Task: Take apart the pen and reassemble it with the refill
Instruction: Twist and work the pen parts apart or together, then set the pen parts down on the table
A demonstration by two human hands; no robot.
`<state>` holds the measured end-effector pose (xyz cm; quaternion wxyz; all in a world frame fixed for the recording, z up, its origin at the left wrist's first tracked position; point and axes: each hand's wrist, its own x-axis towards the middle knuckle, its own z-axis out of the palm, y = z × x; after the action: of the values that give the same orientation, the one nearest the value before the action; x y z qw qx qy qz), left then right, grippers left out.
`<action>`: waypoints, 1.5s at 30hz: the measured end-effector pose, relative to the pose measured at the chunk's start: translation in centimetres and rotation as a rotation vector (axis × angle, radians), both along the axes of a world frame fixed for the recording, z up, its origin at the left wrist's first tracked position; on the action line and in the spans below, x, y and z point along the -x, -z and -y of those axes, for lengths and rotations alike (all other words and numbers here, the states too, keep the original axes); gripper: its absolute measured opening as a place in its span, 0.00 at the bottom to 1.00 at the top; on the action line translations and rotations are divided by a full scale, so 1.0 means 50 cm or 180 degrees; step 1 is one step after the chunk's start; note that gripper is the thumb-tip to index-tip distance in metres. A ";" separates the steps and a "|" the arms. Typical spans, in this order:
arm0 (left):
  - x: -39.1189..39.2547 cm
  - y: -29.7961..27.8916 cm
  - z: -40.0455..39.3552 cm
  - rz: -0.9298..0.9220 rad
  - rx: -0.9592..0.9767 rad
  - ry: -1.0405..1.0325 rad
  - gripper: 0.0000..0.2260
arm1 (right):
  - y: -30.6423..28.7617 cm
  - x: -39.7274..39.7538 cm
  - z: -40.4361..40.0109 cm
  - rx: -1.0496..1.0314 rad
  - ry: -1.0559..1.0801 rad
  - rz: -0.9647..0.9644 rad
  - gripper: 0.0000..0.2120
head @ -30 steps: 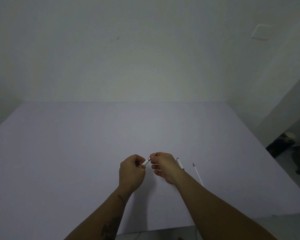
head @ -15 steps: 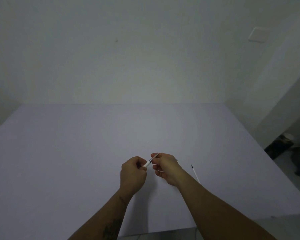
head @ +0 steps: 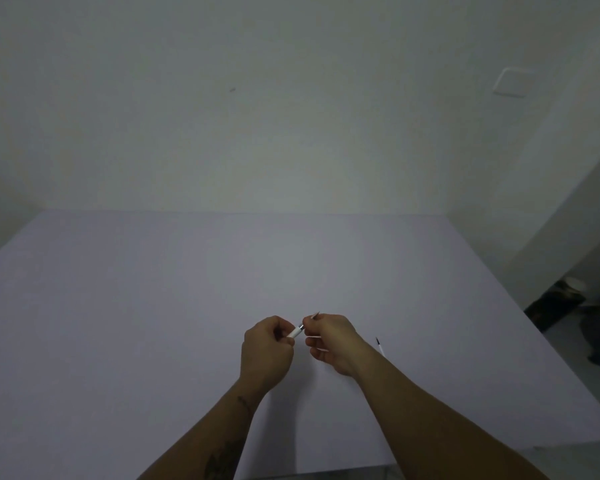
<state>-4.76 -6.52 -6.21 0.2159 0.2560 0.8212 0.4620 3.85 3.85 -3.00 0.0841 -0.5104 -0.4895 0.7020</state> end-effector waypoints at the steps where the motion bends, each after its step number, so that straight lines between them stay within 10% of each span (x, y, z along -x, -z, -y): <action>1: -0.001 0.000 -0.002 -0.0012 0.0007 0.0002 0.09 | 0.000 0.000 -0.003 -0.0058 0.0013 0.0019 0.04; 25: -0.022 0.005 -0.034 0.0029 0.0128 0.0006 0.07 | -0.022 -0.048 -0.090 -0.0209 0.0370 -0.0212 0.09; 45: -0.135 0.036 -0.174 0.0168 0.0782 -0.0195 0.07 | 0.093 -0.150 -0.276 -0.0982 -0.1136 0.0774 0.06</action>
<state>2.00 2.17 -7.99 0.2530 0.1901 0.8731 0.3709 11.33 17.65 -7.63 -0.0236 -0.4777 -0.6795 0.5564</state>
